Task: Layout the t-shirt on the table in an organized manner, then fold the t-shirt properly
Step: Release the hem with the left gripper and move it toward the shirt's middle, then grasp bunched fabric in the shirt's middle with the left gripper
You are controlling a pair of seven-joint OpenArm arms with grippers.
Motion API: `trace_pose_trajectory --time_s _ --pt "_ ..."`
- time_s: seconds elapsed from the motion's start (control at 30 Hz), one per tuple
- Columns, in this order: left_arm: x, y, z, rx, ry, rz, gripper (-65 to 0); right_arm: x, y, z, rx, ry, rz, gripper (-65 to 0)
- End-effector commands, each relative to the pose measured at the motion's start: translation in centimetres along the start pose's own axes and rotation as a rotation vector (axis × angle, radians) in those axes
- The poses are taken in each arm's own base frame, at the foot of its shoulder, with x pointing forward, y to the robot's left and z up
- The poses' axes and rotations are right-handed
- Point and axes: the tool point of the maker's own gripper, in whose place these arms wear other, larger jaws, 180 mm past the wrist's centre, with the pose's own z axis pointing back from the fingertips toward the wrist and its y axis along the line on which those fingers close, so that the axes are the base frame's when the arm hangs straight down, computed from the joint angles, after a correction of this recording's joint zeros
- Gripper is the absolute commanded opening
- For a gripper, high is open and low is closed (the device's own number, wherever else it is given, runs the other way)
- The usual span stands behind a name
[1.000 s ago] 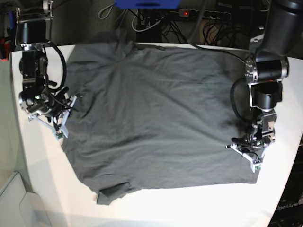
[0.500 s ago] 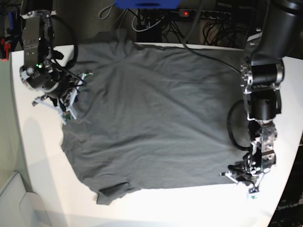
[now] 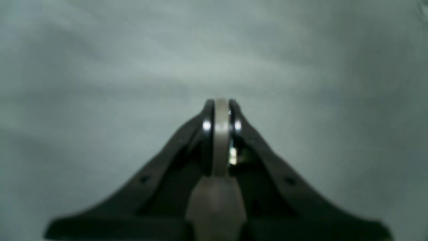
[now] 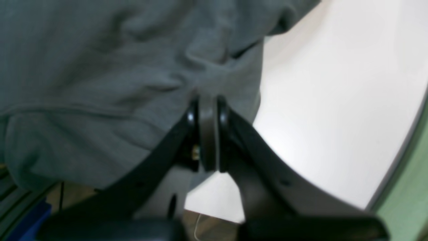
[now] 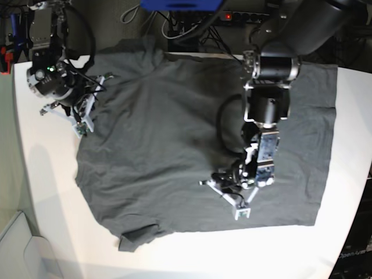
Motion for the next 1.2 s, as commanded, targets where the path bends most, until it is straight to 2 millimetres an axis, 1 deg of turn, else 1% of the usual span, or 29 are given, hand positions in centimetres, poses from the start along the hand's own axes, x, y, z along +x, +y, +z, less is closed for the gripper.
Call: trace_pose_trajectory --time_s 0.0,0.07,0.1,0.17,0.23,0.27,0.3,0.37,0.43,0.53,0.67,0.73,0.77,0.87,1.0,1.13,1.17 --pt "3.6 -3.6 0.9 -0.069 -0.075 -0.008 -64.8 0.7 -0.5 0.2 -0.011 -0.027 0.003 -65.0" --pt "3.4 -4.1 1.1 -0.075 -0.051 -0.017 -64.8 0.3 -0.5 -0.2 -0.005 -0.01 -0.003 -65.0" --pt "3.6 -4.8 1.3 -0.082 -0.051 -0.049 -64.8 0.1 -0.5 -0.4 -0.004 -0.003 -0.005 -65.0" --pt "3.1 -8.4 1.3 -0.144 -0.044 -0.148 -64.8 -0.2 -0.5 -0.6 -0.001 0.005 -0.008 -65.0" --pt "2.4 -12.6 1.6 -0.238 -0.062 -0.209 -64.8 -0.3 -0.6 -0.7 -0.001 0.008 -0.008 -65.0" --pt "1.7 -14.3 1.6 -0.281 -0.066 -0.224 -64.8 -0.2 -0.6 -0.6 -0.001 0.007 -0.008 -65.0" --pt "1.3 -15.5 1.6 -0.313 -0.074 -0.233 -64.8 -0.2 -0.6 -0.6 -0.001 0.007 -0.008 -65.0" --pt "-0.1 -16.4 1.1 -0.332 -0.064 -0.255 -64.8 -0.1 -0.6 -0.6 -0.002 0.004 -0.008 -65.0" --pt "-1.9 -16.0 0.0 -0.317 -0.041 -0.275 -64.8 0.4 -0.9 -0.6 -0.008 -0.007 -0.007 -65.0" --pt "-3.2 -14.8 -1.3 -0.288 -0.037 -0.275 -64.8 1.4 -1.3 -0.6 -0.016 -0.026 -0.005 -65.0" --pt "-4.9 -13.2 -2.5 -0.253 -0.006 -0.259 -64.8 1.3 -1.7 -0.7 -0.023 -0.021 0.0 -65.0" --pt "-5.2 -12.9 -2.6 -0.247 0.0 -0.256 -64.8 1.1 -2.0 -1.2 -0.021 -0.007 -0.008 -65.0" --pt "-5.5 -12.7 -2.7 -0.243 0.008 -0.255 -64.8 0.5 -2.0 -1.6 -0.014 0.014 -0.016 -65.0" --pt "-5.5 -12.7 -2.7 -0.243 0.007 -0.254 -64.8 0.0 -2.3 -2.7 -0.006 0.043 -0.035 -65.0" --pt "-5.6 -12.7 -2.8 -0.242 0.009 -0.254 -64.8 -0.8 -2.2 -4.0 0.013 0.043 -0.055 -65.0" --pt "-5.8 -11.1 -2.9 -0.219 0.016 -0.248 -64.8 -2.3 -2.0 -4.9 0.029 0.083 -0.075 -65.0" --pt "-5.7 -10.2 -3.0 -0.204 0.017 -0.25 -64.8 -2.6 -1.9 -5.0 0.03 0.093 -0.08 -65.0"
